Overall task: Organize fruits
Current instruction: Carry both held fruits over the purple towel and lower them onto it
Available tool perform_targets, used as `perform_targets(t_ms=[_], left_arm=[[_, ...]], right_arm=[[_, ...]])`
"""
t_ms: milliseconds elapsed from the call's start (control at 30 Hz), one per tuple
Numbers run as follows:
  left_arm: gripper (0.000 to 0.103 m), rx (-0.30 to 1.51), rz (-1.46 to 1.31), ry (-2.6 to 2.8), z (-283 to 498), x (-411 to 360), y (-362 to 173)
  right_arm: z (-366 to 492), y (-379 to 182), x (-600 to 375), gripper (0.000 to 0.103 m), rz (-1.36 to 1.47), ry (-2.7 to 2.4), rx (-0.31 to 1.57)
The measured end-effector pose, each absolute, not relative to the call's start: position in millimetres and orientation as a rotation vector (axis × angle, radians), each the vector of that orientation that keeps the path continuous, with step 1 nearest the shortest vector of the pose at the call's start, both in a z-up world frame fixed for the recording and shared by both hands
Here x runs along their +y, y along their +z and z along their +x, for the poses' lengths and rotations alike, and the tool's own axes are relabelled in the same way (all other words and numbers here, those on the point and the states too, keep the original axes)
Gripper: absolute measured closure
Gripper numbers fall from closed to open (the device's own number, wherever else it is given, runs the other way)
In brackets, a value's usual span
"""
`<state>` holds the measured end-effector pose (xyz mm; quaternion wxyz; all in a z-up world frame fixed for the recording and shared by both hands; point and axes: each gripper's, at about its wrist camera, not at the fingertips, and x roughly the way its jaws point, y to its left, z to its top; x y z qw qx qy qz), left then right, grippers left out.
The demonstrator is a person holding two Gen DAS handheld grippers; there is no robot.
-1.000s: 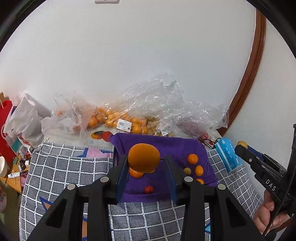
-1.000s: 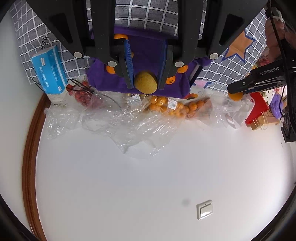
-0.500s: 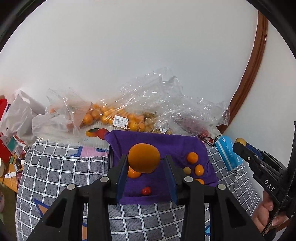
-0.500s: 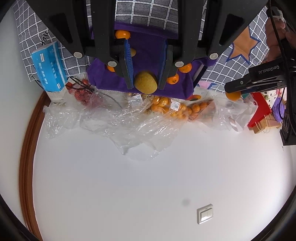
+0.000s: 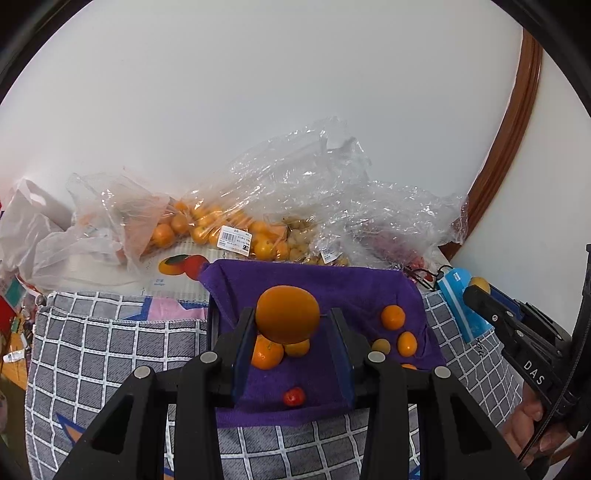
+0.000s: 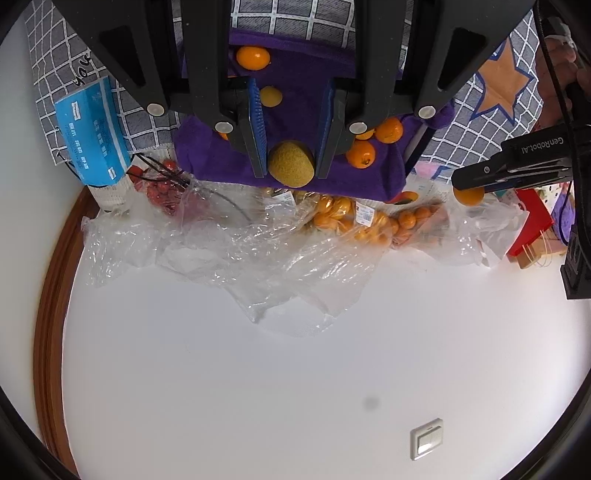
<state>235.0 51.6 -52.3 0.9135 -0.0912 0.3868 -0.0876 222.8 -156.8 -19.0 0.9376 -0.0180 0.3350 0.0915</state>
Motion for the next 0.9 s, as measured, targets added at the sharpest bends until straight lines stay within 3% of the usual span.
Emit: perform_targets(t_ms=[900], left_arm=[[0.066,0.888,-0.207,-0.186,297.5,62.7,-97.5]], right_arm=[[285.9,-90.3,-162.3,0.077,-0.014,0.177,0.819]])
